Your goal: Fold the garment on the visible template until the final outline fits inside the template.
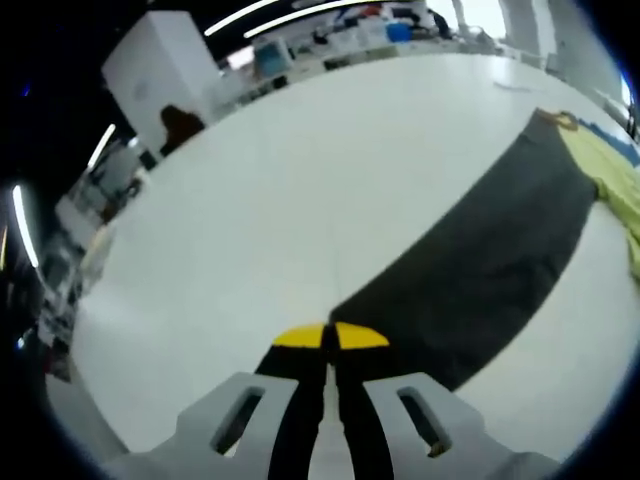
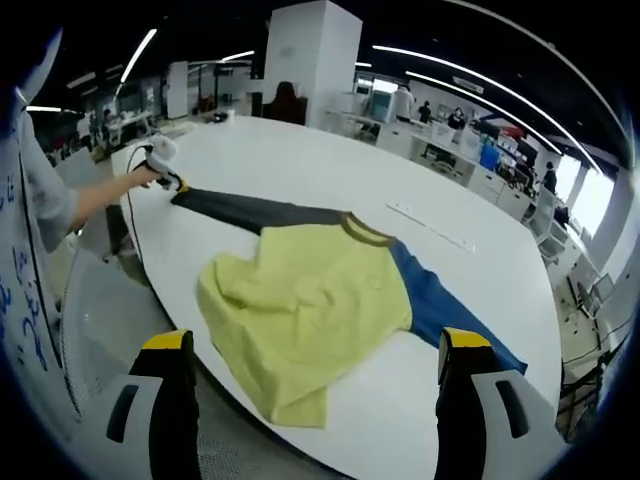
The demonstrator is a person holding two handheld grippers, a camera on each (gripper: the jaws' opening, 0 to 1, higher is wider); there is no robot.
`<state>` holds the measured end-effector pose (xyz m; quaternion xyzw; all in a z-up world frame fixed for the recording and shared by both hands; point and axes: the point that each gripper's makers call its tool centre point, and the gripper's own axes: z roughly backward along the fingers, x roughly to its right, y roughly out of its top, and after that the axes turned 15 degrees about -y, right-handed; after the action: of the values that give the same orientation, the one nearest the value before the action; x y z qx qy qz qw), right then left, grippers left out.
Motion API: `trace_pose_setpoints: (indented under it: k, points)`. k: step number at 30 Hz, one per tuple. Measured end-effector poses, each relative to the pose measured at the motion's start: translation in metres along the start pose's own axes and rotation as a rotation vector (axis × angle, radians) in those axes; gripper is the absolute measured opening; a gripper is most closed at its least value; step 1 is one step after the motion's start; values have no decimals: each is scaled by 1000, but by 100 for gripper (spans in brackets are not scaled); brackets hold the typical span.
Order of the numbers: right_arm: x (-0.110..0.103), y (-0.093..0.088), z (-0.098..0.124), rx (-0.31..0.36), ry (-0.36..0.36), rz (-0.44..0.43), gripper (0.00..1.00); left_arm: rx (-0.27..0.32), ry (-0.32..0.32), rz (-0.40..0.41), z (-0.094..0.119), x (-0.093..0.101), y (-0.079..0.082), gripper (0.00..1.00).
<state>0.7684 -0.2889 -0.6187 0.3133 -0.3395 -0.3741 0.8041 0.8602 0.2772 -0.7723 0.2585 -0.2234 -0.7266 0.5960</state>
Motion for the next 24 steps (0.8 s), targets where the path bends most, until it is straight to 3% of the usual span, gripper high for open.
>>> trace_pose_setpoints:
  k: [15, 24]
  points:
    - [-3, -3, 0, 5, 9, -7, 100, 1, -5, -16, -1, -1, 0, 0]
    - [-2, -3, -1, 8, 5, -10, 100, 20, 17, -1, 4, -6, -1, 9]
